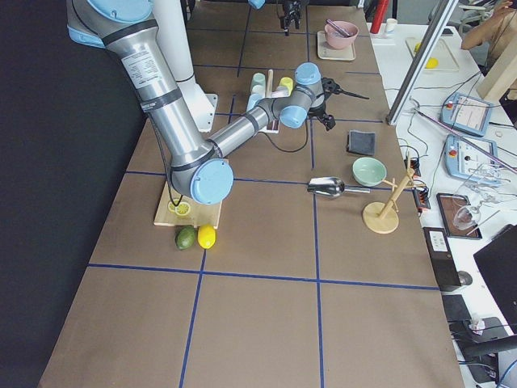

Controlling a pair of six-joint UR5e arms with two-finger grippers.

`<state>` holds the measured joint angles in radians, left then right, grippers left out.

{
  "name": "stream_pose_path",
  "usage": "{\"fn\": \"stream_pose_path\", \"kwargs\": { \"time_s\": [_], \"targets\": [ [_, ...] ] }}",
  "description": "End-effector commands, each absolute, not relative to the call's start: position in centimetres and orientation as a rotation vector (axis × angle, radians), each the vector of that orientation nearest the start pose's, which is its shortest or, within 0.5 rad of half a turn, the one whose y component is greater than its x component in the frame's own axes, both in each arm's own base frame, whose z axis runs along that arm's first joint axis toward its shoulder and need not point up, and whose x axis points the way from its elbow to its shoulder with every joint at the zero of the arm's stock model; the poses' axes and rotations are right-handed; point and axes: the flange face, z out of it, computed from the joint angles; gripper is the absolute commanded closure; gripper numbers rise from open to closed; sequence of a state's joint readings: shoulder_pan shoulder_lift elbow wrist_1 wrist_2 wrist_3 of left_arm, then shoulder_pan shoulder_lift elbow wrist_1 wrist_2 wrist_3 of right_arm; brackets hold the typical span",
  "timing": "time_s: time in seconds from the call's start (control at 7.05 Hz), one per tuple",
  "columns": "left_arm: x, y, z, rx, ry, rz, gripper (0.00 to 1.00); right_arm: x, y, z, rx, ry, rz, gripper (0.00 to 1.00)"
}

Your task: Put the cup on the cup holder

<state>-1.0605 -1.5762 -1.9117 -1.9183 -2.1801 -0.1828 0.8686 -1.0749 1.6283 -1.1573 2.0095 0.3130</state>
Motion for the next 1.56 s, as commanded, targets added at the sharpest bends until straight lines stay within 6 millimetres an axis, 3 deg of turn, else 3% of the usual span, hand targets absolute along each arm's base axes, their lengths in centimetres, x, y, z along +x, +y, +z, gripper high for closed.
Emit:
{"fn": "stream_pose_path", "kwargs": {
  "time_s": [0.0,0.28,0.57,0.71,0.85,0.99,1.14,1.28,1.42],
  "targets": [
    [9.8,-48.6,49.8,0.285,0.714,0.413,0.0,-34.7,-57.8,32.4,0.458,-0.757,-0.516,0.0],
    [2.6,-48.6,52.2,0.158,0.688,0.219,0.0,-33.7,-57.8,34.3,0.319,-0.751,-0.534,0.0],
    [-3.1,-47.0,53.6,0.019,0.794,0.036,0.0,-29.5,-59.2,36.8,0.226,-0.731,-0.582,0.0],
    [-3.4,-46.6,54.0,0.008,0.791,0.014,0.0,-27.0,-59.7,38.3,0.166,-0.753,-0.539,0.0],
    [-4.6,-44.8,56.2,-0.027,0.79,-0.034,0.0,-23.8,-60.2,40.1,0.094,-0.763,-0.471,0.0],
    [-5.8,-44.5,56.8,-0.028,0.79,-0.064,0.0,-20.7,-60.2,42.5,0.082,-0.771,-0.457,0.0],
    [-7.0,-44.6,59.0,-0.046,0.789,-0.093,0.0,-16.9,-58.9,47.5,0.033,-0.822,-0.441,0.0],
    [-7.9,-44.5,60.6,-0.046,0.79,-0.113,0.0,-13.3,-57.9,51.2,-0.003,-0.825,-0.375,0.0],
    [-8.5,-44.3,63.8,-0.06,0.79,-0.116,0.0,-8.7,-56.9,54.1,-0.022,-0.824,-0.286,0.0]
  ]
}}
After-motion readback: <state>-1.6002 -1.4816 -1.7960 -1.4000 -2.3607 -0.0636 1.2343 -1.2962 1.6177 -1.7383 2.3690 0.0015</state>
